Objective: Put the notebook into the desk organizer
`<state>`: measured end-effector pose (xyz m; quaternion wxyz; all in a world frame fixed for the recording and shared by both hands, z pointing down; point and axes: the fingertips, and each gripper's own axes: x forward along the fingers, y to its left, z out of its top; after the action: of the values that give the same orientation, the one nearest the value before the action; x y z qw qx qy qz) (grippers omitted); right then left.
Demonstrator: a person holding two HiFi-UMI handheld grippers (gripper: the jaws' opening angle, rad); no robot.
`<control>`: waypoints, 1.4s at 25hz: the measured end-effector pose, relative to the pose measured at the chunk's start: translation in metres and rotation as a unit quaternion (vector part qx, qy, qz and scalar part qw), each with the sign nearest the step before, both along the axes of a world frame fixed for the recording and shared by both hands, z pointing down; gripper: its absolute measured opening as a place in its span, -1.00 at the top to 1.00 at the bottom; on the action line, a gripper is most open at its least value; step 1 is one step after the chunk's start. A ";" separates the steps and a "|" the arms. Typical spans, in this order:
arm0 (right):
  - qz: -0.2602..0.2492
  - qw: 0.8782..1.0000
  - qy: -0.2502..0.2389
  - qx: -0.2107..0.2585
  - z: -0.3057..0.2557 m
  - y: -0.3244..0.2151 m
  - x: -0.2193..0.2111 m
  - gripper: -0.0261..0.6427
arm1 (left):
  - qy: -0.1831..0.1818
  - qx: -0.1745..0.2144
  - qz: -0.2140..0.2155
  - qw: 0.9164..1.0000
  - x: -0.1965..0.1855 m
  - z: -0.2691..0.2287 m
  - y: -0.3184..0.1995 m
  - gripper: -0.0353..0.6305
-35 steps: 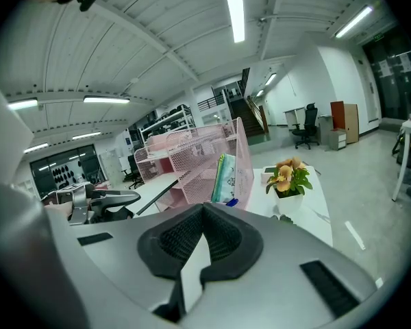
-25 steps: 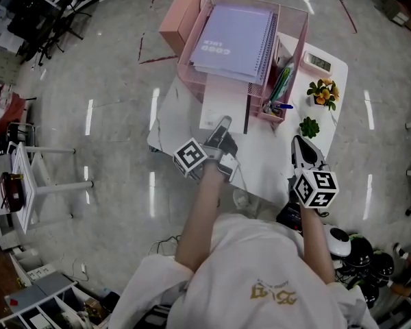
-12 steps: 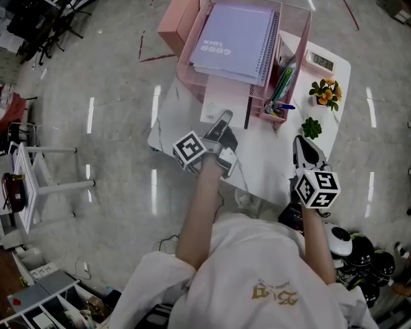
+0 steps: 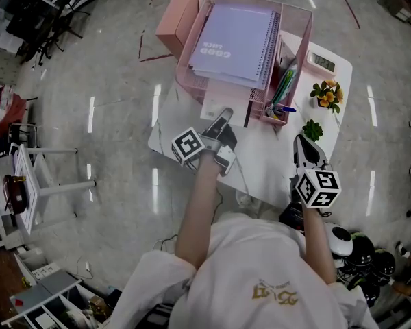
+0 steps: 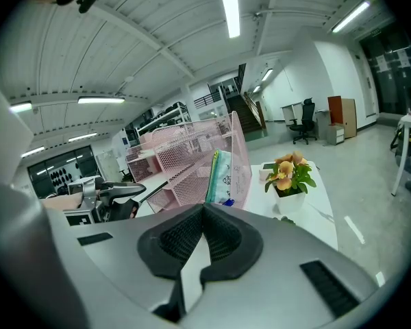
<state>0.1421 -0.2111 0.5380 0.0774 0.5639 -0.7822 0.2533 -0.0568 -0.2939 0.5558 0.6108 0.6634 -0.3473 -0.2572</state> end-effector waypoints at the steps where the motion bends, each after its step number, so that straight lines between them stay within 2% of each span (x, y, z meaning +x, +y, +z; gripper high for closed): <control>1: 0.000 1.000 0.000 0.000 0.000 -0.001 0.000 0.89 | 0.000 0.001 0.002 1.000 0.000 0.000 -0.001 0.76; 17: -0.001 1.000 0.001 0.000 -0.002 -0.005 -0.003 0.89 | -0.003 -0.003 0.015 1.000 0.001 0.002 -0.016 0.69; 21: 0.000 1.000 0.001 0.002 -0.004 -0.004 -0.003 0.89 | -0.013 -0.010 0.010 1.000 -0.001 0.008 -0.016 0.48; 28: 0.000 1.000 0.003 0.008 -0.007 -0.002 -0.003 0.89 | -0.007 -0.006 -0.003 1.000 -0.005 0.010 -0.014 0.17; 35: -0.005 1.000 0.002 0.014 -0.014 0.001 -0.007 0.89 | -0.027 -0.003 -0.010 1.000 -0.011 0.010 -0.005 0.06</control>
<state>0.1351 -0.2101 0.5239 0.0719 0.5618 -0.7882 0.2407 -0.0679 -0.2989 0.5659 0.6002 0.6649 -0.3712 -0.2447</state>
